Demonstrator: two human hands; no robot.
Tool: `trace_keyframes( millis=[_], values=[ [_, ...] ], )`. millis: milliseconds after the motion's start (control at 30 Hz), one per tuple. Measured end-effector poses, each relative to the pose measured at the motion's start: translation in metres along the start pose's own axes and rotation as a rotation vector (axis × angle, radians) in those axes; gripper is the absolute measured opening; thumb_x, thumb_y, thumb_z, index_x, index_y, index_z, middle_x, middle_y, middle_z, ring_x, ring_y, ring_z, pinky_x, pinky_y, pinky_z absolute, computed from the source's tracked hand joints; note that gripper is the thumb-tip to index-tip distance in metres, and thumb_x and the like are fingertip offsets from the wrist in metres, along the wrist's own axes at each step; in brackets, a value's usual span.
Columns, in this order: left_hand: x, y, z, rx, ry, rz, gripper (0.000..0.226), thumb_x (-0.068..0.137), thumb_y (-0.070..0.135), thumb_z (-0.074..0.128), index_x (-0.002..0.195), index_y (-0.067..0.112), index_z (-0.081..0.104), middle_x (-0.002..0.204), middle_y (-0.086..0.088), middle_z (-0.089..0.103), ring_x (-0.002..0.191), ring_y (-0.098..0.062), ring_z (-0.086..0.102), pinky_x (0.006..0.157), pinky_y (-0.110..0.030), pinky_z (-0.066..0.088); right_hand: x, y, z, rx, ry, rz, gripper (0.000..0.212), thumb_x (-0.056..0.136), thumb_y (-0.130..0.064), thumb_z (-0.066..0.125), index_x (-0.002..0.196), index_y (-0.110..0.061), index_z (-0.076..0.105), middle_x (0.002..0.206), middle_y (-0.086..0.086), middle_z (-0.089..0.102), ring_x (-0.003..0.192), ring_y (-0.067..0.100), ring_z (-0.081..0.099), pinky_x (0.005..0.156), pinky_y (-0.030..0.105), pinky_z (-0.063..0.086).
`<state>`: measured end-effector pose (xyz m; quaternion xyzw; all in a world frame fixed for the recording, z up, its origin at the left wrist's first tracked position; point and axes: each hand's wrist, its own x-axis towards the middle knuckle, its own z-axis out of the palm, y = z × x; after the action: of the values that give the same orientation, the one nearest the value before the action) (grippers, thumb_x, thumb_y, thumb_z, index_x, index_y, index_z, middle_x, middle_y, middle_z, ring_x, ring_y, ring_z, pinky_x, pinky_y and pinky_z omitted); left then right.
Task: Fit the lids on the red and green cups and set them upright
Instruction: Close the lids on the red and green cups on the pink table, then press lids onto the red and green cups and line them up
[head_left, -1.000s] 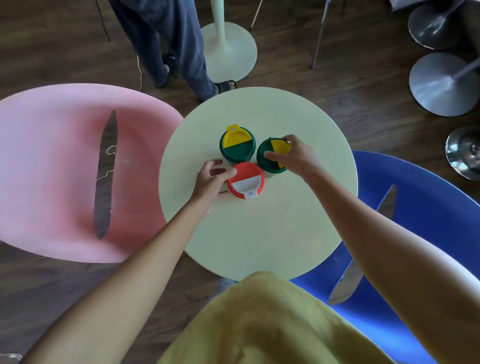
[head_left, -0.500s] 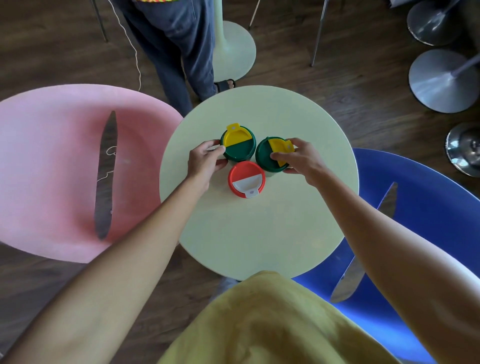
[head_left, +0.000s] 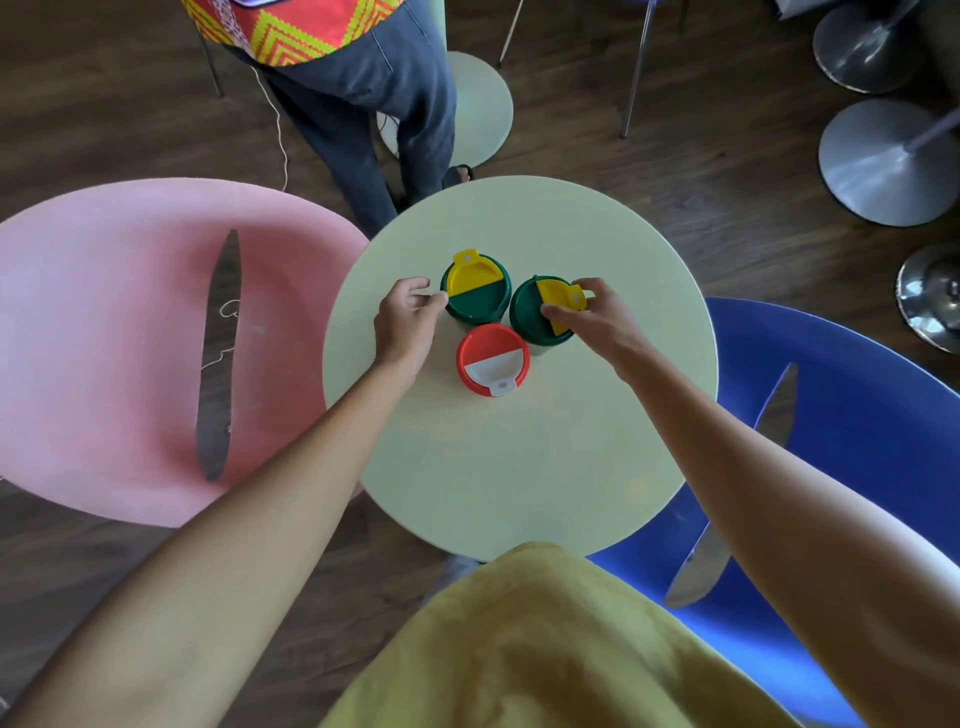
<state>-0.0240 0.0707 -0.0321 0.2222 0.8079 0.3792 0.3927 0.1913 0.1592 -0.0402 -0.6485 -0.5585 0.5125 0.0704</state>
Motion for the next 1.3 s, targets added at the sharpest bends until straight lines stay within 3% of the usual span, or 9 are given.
trace_keyframes(
  millis=[100, 200, 433, 567, 700, 900, 1067, 1167, 1300],
  values=[
    [-0.013, 0.008, -0.002, 0.158, 0.108, 0.178, 0.027, 0.088, 0.016, 0.059, 0.114, 0.011, 0.064, 0.104, -0.006, 0.067, 0.086, -0.016, 0.062, 0.078, -0.025, 0.048, -0.012, 0.003, -0.006, 0.004, 0.111, -0.078, 0.058, 0.083, -0.043, 0.070, 0.133, -0.019, 0.052, 0.130, 0.010, 0.057, 0.114, 0.024, 0.058, 0.092, 0.037, 0.050],
    [-0.028, 0.019, 0.004, 0.245, 0.106, 0.363, 0.021, 0.089, 0.013, 0.056, 0.107, 0.010, 0.066, 0.102, -0.009, 0.068, 0.080, -0.015, 0.061, 0.072, -0.024, 0.047, -0.029, 0.005, -0.018, 0.012, 0.224, -0.138, 0.047, 0.086, -0.040, 0.067, 0.126, -0.018, 0.058, 0.124, 0.010, 0.061, 0.109, 0.023, 0.061, 0.091, 0.040, 0.052],
    [-0.064, 0.058, 0.053, 0.406, -0.186, 0.707, 0.018, 0.085, 0.006, 0.055, 0.097, 0.009, 0.068, 0.095, -0.010, 0.071, 0.086, -0.025, 0.064, 0.080, -0.036, 0.051, -0.095, 0.023, -0.058, 0.104, 0.376, -0.111, 0.033, 0.090, -0.031, 0.062, 0.121, -0.019, 0.062, 0.105, -0.001, 0.065, 0.088, 0.014, 0.060, 0.063, 0.020, 0.045],
    [-0.105, 0.080, 0.089, 0.534, -0.396, 0.828, 0.018, 0.085, 0.010, 0.057, 0.098, 0.012, 0.070, 0.094, -0.008, 0.073, 0.088, -0.027, 0.066, 0.079, -0.032, 0.048, -0.150, 0.051, -0.081, 0.212, 0.527, -0.018, 0.030, 0.085, -0.031, 0.062, 0.113, -0.021, 0.066, 0.101, 0.000, 0.071, 0.091, 0.017, 0.068, 0.078, 0.033, 0.055],
    [-0.157, 0.091, 0.122, 0.653, -0.582, 0.928, 0.019, 0.085, 0.019, 0.056, 0.099, 0.018, 0.070, 0.094, -0.005, 0.074, 0.089, -0.030, 0.068, 0.081, -0.037, 0.054, -0.214, 0.087, -0.100, 0.275, 0.693, 0.067, 0.029, 0.087, -0.025, 0.059, 0.114, -0.018, 0.067, 0.096, -0.002, 0.070, 0.091, 0.018, 0.067, 0.065, 0.024, 0.046],
    [-0.257, 0.106, 0.175, 0.730, -0.828, 1.110, 0.018, 0.085, 0.021, 0.053, 0.097, 0.024, 0.067, 0.097, 0.001, 0.073, 0.093, -0.026, 0.065, 0.083, -0.042, 0.055, -0.310, 0.145, -0.134, 0.379, 0.903, 0.152, 0.025, 0.087, -0.025, 0.059, 0.109, -0.020, 0.068, 0.090, 0.001, 0.072, 0.087, 0.019, 0.069, 0.063, 0.024, 0.047],
    [-0.350, 0.120, 0.229, 0.775, -0.944, 1.242, 0.018, 0.084, 0.025, 0.054, 0.096, 0.026, 0.067, 0.096, 0.003, 0.072, 0.094, -0.024, 0.065, 0.083, -0.041, 0.054, -0.373, 0.194, -0.180, 0.464, 1.076, 0.207, 0.019, 0.086, -0.023, 0.060, 0.103, -0.019, 0.069, 0.090, 0.004, 0.074, 0.081, 0.020, 0.072, 0.059, 0.024, 0.047],
    [-0.408, 0.126, 0.269, 0.781, -0.990, 1.293, 0.018, 0.084, 0.025, 0.053, 0.094, 0.027, 0.067, 0.096, 0.002, 0.072, 0.095, -0.026, 0.065, 0.082, -0.039, 0.053, -0.408, 0.230, -0.214, 0.470, 1.161, 0.229, 0.019, 0.083, -0.025, 0.063, 0.100, -0.021, 0.070, 0.088, 0.003, 0.075, 0.080, 0.021, 0.071, 0.072, 0.030, 0.054],
    [-0.491, 0.128, 0.329, 0.773, -1.002, 1.383, 0.016, 0.085, 0.025, 0.055, 0.094, 0.028, 0.068, 0.099, 0.001, 0.073, 0.098, -0.026, 0.065, 0.081, -0.036, 0.049, -0.454, 0.288, -0.272, 0.436, 1.226, 0.252, 0.022, 0.085, -0.024, 0.064, 0.104, -0.019, 0.071, 0.091, 0.004, 0.072, 0.082, 0.020, 0.067, 0.073, 0.026, 0.048]
  ],
)
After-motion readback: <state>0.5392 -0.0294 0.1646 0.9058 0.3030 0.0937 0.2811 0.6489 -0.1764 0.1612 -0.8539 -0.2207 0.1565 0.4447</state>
